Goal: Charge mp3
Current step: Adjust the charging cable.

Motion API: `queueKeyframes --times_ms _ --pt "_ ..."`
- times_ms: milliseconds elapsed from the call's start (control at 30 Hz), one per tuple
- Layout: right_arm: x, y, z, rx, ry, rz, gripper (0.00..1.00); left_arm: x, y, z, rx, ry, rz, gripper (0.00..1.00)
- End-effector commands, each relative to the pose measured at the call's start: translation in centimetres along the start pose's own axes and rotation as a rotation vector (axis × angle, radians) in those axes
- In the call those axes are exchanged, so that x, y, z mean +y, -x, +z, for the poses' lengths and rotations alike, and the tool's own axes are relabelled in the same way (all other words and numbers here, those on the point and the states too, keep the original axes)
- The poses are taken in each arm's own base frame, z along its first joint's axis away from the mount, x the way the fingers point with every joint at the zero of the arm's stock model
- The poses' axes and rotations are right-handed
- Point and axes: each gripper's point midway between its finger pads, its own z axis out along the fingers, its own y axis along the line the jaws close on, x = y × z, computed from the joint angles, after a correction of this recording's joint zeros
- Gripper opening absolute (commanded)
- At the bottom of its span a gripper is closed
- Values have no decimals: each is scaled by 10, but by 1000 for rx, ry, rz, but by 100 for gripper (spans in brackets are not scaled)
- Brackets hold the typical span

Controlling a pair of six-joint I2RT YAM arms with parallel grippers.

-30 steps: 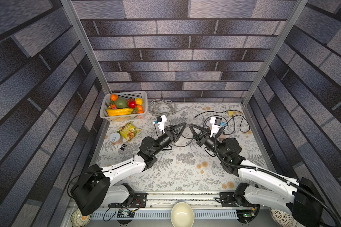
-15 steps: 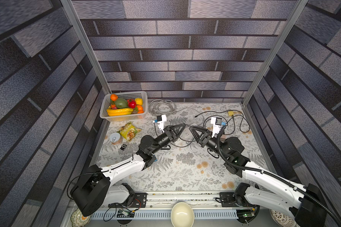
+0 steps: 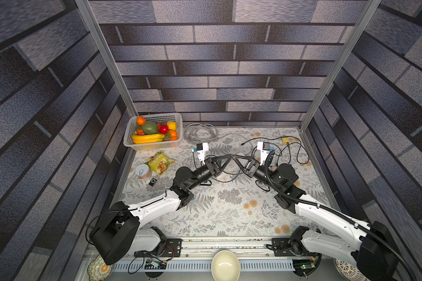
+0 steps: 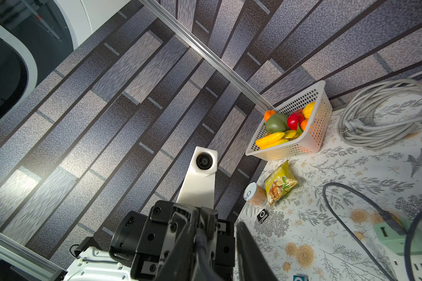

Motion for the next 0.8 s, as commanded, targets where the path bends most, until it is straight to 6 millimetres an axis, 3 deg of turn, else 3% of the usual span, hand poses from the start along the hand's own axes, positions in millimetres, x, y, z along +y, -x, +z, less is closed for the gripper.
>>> queueKeyframes --times_ms 0,300,667,767 --pt "24 12 1 -17 82 -5 29 -16 2 2 10 -57 47 0" --pt "26 9 4 9 94 3 18 -14 2 4 15 -58 49 0" --pt "23 15 3 -19 96 12 17 -11 -3 5 26 -65 38 0" --pt "25 16 4 -21 104 15 10 -10 -4 5 28 -73 32 0"
